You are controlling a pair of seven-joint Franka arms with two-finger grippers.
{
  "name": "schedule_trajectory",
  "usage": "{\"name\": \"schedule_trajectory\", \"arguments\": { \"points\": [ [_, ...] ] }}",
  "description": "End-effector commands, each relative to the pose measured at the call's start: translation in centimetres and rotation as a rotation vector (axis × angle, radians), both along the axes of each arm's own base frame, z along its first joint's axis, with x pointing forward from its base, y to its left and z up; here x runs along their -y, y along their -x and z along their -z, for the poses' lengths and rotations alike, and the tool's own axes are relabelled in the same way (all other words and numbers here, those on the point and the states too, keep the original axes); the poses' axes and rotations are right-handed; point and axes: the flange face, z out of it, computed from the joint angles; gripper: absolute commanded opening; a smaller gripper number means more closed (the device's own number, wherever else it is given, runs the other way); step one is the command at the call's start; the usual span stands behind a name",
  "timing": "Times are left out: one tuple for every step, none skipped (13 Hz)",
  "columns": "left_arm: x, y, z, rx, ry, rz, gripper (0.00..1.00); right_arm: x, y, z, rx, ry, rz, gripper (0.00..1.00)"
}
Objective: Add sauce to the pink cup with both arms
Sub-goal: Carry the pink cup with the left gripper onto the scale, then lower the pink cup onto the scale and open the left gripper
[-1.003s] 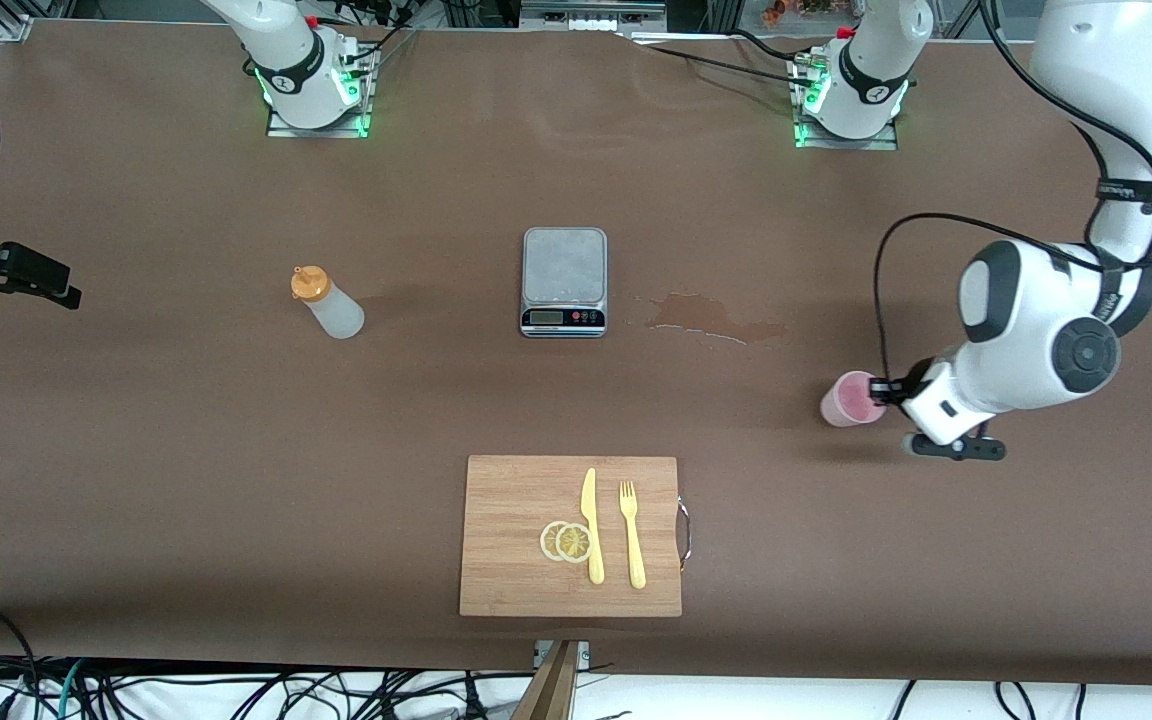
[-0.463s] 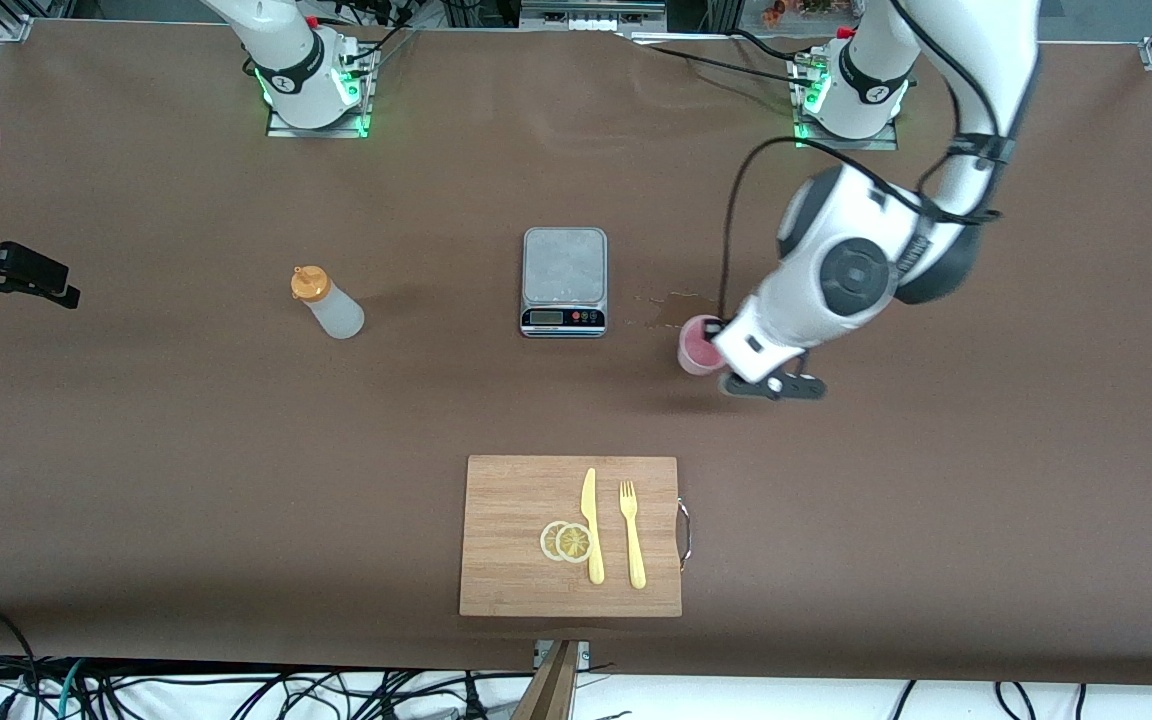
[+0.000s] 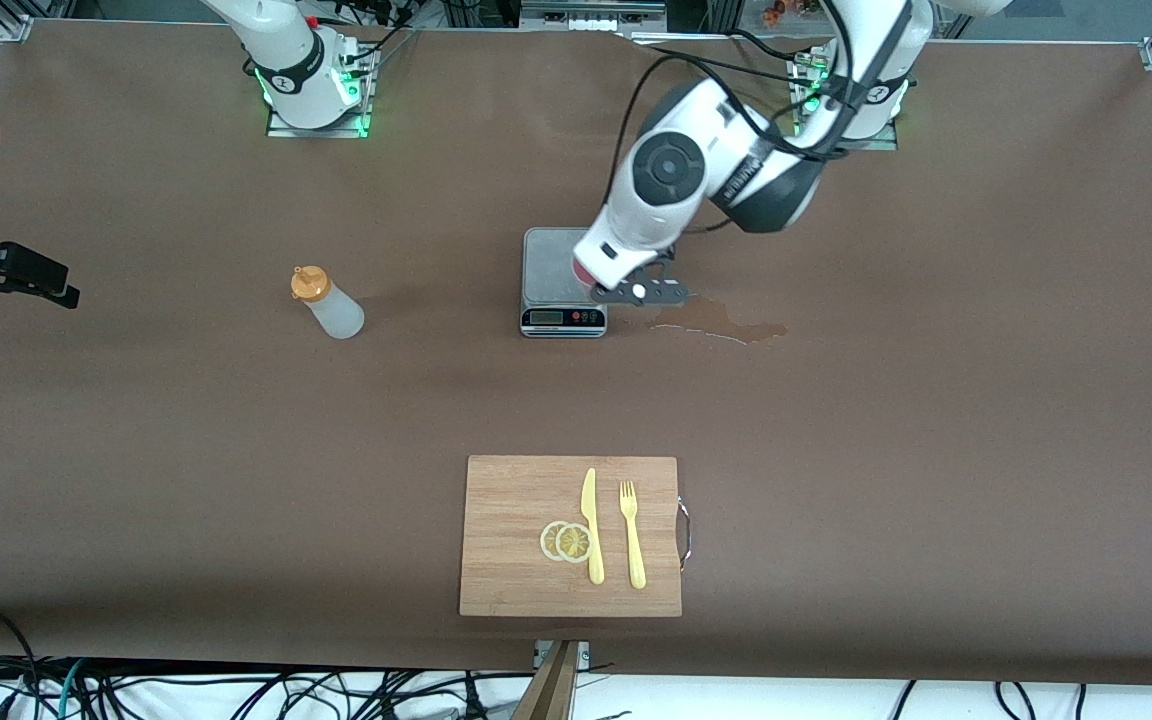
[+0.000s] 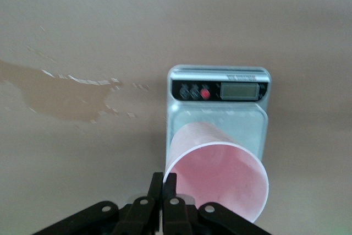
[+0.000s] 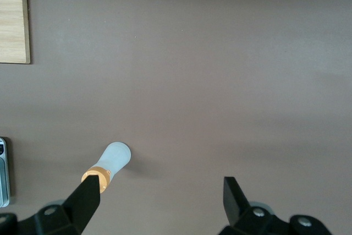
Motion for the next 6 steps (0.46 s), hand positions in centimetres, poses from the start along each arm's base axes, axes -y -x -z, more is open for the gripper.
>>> {"name": "schedule_trajectory", "arguments": {
  "points": [
    [0.3, 2.9, 0.8, 0.019, 0.021, -0.041, 0.0, 0.2, 0.3, -0.4, -0.004, 0.003, 0.011, 0.99],
    [0.4, 3.4, 1.5, 0.038, 0.033, -0.046, 0.0, 0.2, 0.3, -0.4, -0.004, 0.003, 0.011, 0.99],
    [0.4, 3.7, 2.2, 0.051, 0.039, -0.048, 0.0, 0.2, 0.3, -0.4, -0.004, 0.003, 0.011, 0.99],
    [0.9, 4.4, 2.6, 0.058, 0.046, -0.051, 0.0, 0.2, 0.3, -0.3, -0.006, 0.003, 0.011, 0.99],
    [1.2, 4.9, 3.1, 0.066, 0.052, -0.066, 0.0, 0.2, 0.3, -0.3, -0.006, 0.003, 0.011, 0.99],
    [1.8, 5.6, 3.4, 0.072, 0.059, -0.071, 0.0, 0.2, 0.3, -0.3, -0.007, 0.003, 0.011, 0.99]
  ]
}}
